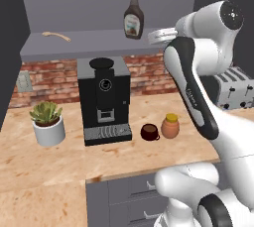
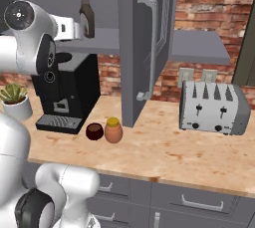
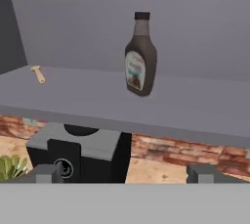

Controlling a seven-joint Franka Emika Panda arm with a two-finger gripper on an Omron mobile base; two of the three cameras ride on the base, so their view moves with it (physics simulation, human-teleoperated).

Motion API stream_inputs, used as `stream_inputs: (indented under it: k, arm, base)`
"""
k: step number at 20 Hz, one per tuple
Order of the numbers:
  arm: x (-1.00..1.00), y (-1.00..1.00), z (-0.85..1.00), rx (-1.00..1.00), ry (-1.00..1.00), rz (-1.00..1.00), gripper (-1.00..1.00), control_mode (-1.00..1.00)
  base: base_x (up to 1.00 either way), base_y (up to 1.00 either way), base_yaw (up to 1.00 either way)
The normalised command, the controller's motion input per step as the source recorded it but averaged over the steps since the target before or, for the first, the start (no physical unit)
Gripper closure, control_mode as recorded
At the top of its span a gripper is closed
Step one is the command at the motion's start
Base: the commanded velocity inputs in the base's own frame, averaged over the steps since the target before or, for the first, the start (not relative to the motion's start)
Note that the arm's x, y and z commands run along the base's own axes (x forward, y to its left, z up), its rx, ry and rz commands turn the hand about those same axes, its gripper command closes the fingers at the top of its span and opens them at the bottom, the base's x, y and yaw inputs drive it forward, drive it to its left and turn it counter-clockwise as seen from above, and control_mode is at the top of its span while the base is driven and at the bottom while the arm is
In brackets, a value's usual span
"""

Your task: Pick the syrup bottle and honey bottle from the cabinet and place them next to the mug.

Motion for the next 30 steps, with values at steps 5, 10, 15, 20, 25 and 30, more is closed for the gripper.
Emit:
stream_inputs:
  k: [5,10,15,20,25,30]
  arm:
    - [0.40,-0.18,0.30,0.00,0.00,0.07,-1.00,-1.00]
    - [0.49,-0.22,0.02,0.00,0.02,0.07,-1.00,-1.00]
    - [0.42,-0.06,0.00,0.00,0.02,0.06,-1.00,-1.00]
    - [0.40,0.00,0.00,0.00,0.04,0.03,-1.00,-1.00]
    - [0.35,0.01,0.00,0.00,0.06,0.01,-1.00,-1.00]
    - [0.31,0.02,0.00,0.00,0.05,0.02,-1.00,-1.00]
  base:
    - [0.00,0.00,0.00]
    - [0.00,0.00,0.00]
    - [0.00,0.00,0.00]
    - [0.00,0.00,0.00]
    - [0.00,0.00,0.00]
    - [0.00,0.00,0.00]
